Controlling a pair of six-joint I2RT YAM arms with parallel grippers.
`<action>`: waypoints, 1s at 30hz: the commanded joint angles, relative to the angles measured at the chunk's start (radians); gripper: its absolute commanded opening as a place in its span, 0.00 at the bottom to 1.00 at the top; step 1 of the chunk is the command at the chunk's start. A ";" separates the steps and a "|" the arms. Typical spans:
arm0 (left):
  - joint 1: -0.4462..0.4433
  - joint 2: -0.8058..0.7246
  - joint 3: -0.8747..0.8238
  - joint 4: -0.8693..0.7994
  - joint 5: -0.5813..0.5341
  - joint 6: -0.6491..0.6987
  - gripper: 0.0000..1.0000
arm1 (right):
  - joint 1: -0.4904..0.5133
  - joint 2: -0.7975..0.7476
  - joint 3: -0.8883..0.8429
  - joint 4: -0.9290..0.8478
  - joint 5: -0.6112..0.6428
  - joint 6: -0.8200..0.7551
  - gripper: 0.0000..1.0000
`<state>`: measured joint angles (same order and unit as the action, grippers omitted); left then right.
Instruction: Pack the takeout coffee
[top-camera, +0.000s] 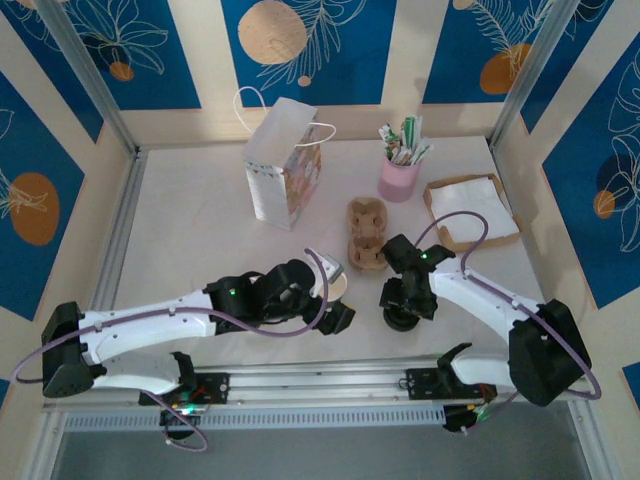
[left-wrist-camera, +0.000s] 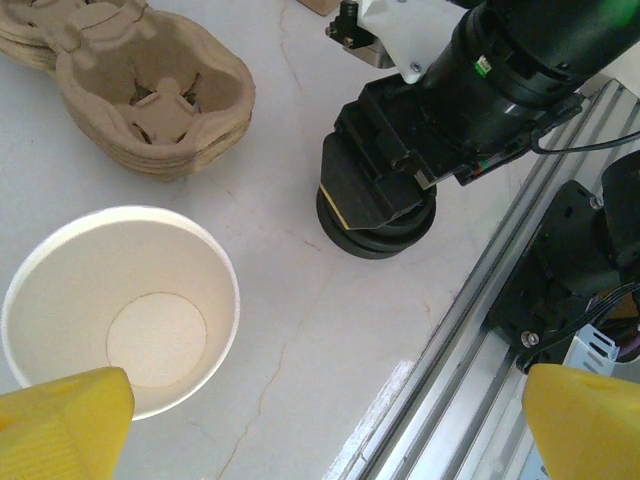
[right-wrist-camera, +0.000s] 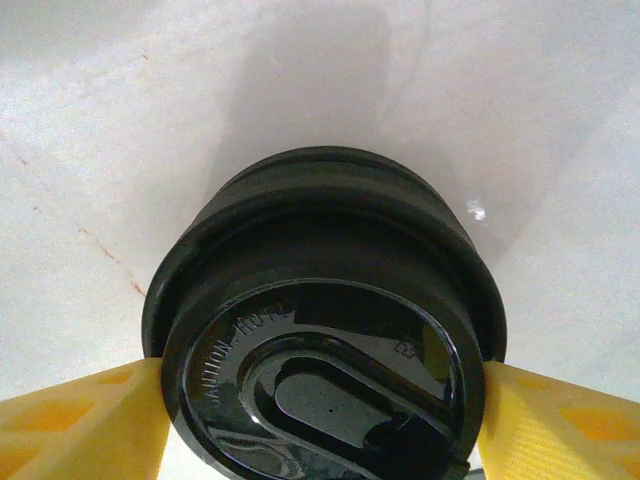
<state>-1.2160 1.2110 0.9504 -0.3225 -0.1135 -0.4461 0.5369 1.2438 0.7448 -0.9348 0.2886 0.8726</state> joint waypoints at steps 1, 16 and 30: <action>-0.009 -0.015 -0.006 0.007 -0.004 -0.013 1.00 | -0.007 -0.029 0.031 -0.048 0.003 0.004 0.76; -0.009 -0.066 -0.027 0.004 -0.065 -0.031 1.00 | -0.005 -0.105 0.082 -0.114 -0.016 -0.018 0.76; 0.285 -0.189 -0.012 -0.139 0.078 -0.047 1.00 | 0.156 -0.103 0.363 -0.204 -0.025 -0.081 0.72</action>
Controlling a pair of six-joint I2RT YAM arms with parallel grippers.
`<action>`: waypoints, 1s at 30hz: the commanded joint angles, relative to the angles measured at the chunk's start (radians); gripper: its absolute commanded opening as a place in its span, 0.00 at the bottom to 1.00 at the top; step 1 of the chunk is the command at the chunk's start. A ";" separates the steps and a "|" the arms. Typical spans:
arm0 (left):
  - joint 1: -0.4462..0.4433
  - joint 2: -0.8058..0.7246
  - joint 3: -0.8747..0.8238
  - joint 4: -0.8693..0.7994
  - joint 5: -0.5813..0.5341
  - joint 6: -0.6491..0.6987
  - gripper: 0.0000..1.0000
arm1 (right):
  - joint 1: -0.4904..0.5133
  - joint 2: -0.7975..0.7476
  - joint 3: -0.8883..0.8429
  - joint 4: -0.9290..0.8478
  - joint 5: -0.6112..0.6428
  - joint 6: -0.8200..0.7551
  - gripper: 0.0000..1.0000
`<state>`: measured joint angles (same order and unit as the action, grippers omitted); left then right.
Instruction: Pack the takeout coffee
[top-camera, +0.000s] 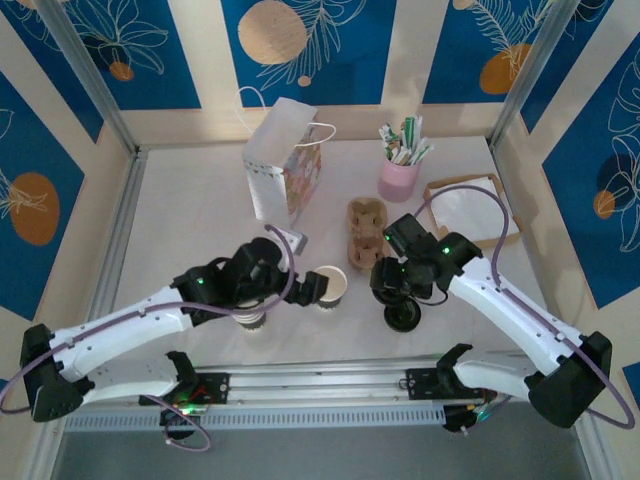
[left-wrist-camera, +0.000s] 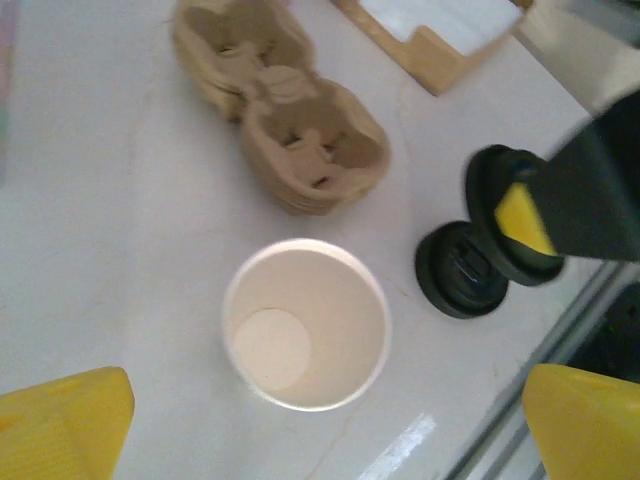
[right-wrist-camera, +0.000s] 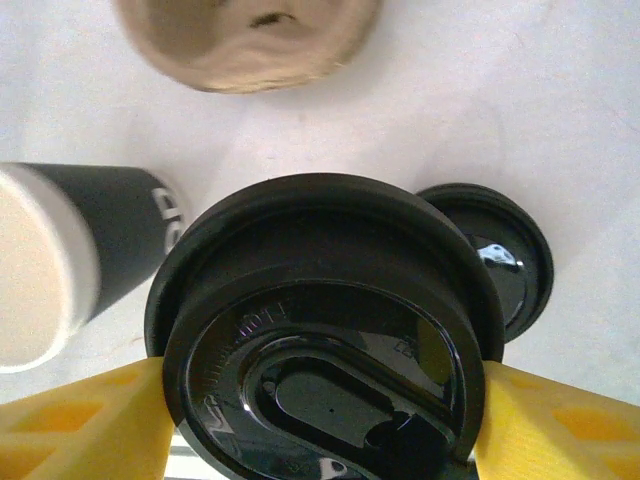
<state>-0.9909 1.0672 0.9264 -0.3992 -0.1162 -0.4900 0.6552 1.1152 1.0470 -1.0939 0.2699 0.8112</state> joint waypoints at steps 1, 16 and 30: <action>0.084 -0.060 0.014 -0.072 0.098 0.004 1.00 | 0.054 0.040 0.083 -0.046 -0.001 -0.021 0.72; 0.368 -0.266 -0.037 -0.170 0.251 0.045 1.00 | 0.242 0.416 0.443 -0.139 0.032 -0.087 0.72; 0.374 -0.396 -0.128 -0.167 0.227 -0.013 1.00 | 0.280 0.652 0.618 -0.193 0.018 -0.127 0.73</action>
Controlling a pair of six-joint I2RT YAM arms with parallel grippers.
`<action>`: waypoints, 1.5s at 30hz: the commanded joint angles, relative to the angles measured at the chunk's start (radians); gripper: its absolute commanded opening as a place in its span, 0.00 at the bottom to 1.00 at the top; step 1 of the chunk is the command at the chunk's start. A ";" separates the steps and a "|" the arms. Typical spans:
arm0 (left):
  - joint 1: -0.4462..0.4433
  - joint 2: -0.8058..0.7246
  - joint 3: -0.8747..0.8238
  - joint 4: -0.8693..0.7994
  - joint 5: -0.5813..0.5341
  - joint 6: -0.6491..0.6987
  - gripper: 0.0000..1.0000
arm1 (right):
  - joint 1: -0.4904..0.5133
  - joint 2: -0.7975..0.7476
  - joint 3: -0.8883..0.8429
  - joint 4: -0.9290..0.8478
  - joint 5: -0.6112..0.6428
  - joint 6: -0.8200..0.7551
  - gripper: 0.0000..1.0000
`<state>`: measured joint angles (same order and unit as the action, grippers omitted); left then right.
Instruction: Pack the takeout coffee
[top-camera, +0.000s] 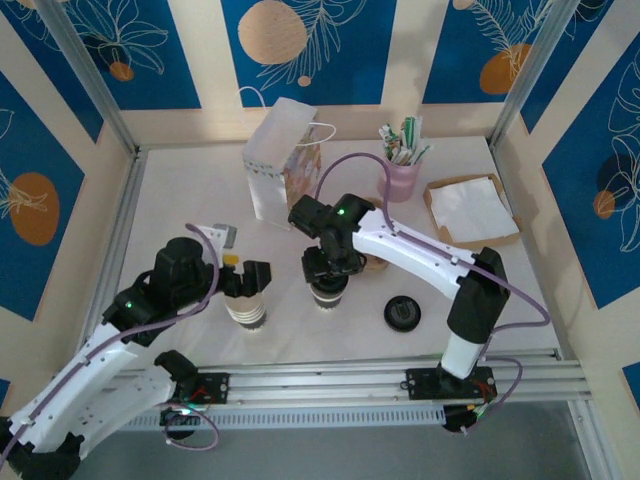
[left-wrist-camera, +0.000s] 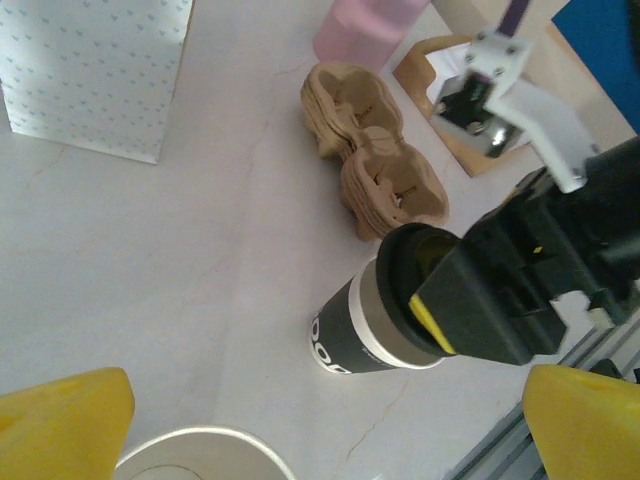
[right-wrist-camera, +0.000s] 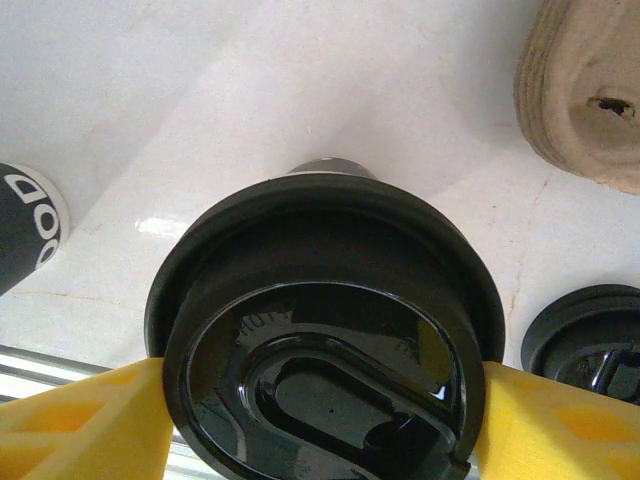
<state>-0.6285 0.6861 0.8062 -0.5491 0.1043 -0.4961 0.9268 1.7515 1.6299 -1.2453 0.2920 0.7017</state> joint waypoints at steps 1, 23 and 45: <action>0.012 -0.016 -0.009 -0.020 0.005 -0.004 1.00 | 0.010 0.025 0.038 -0.043 -0.005 -0.019 0.73; 0.011 -0.038 -0.036 -0.034 0.003 0.012 1.00 | 0.018 0.071 0.007 -0.035 -0.012 -0.003 0.73; 0.013 -0.046 -0.032 -0.043 -0.002 0.014 1.00 | 0.021 0.017 -0.008 -0.042 0.033 0.019 0.73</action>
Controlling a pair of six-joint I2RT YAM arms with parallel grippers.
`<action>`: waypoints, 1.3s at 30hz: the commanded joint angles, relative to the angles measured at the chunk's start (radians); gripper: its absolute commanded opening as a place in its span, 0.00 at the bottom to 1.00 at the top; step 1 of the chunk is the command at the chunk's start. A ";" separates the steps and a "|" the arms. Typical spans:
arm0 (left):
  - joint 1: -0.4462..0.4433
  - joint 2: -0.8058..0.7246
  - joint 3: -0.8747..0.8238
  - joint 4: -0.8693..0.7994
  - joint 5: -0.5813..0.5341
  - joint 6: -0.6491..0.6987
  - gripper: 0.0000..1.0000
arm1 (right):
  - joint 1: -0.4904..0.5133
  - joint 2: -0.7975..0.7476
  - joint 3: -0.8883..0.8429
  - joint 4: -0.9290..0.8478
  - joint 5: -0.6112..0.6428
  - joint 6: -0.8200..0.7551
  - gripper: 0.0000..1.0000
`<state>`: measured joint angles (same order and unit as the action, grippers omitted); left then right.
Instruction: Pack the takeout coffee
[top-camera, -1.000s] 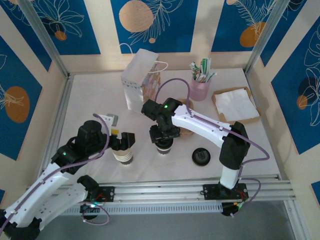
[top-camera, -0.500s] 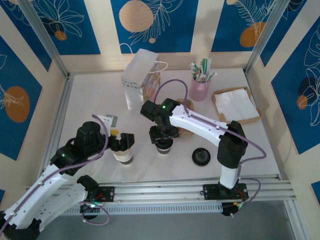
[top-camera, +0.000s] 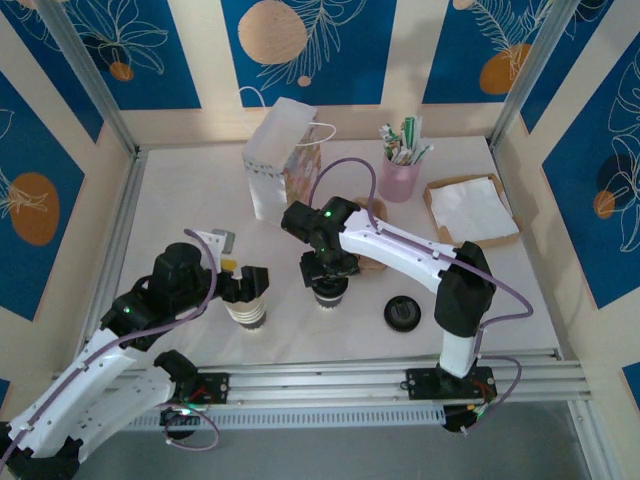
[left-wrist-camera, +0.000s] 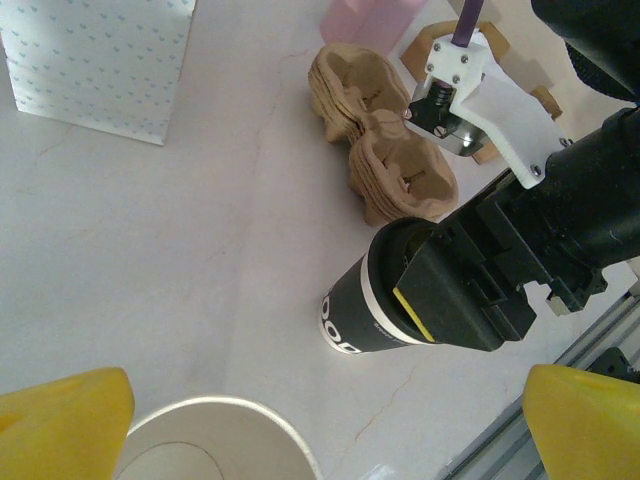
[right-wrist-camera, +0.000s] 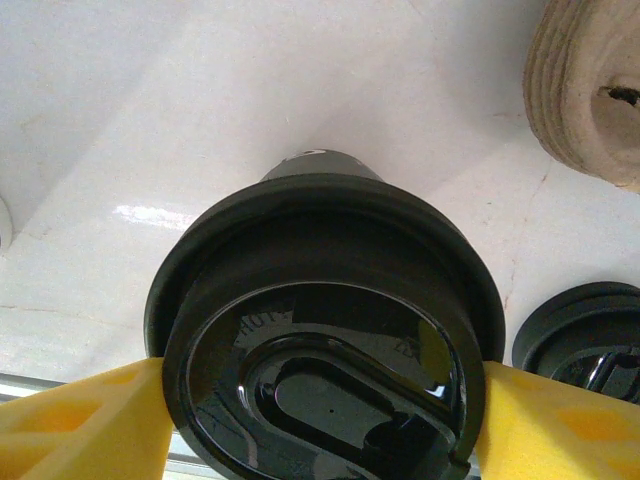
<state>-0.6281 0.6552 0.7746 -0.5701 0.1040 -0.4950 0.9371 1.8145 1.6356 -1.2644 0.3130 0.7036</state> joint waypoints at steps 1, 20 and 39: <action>0.012 -0.015 -0.001 -0.022 -0.001 0.015 1.00 | 0.009 -0.047 -0.018 -0.019 0.011 0.018 0.73; 0.011 -0.010 0.006 -0.022 0.002 0.013 1.00 | -0.009 -0.091 -0.130 0.059 -0.033 0.030 0.73; 0.011 -0.006 0.003 -0.019 0.003 0.013 1.00 | -0.020 -0.104 -0.085 0.070 -0.041 0.023 0.73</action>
<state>-0.6281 0.6556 0.7746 -0.5705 0.1040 -0.4950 0.9195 1.7306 1.5246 -1.1858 0.3069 0.7113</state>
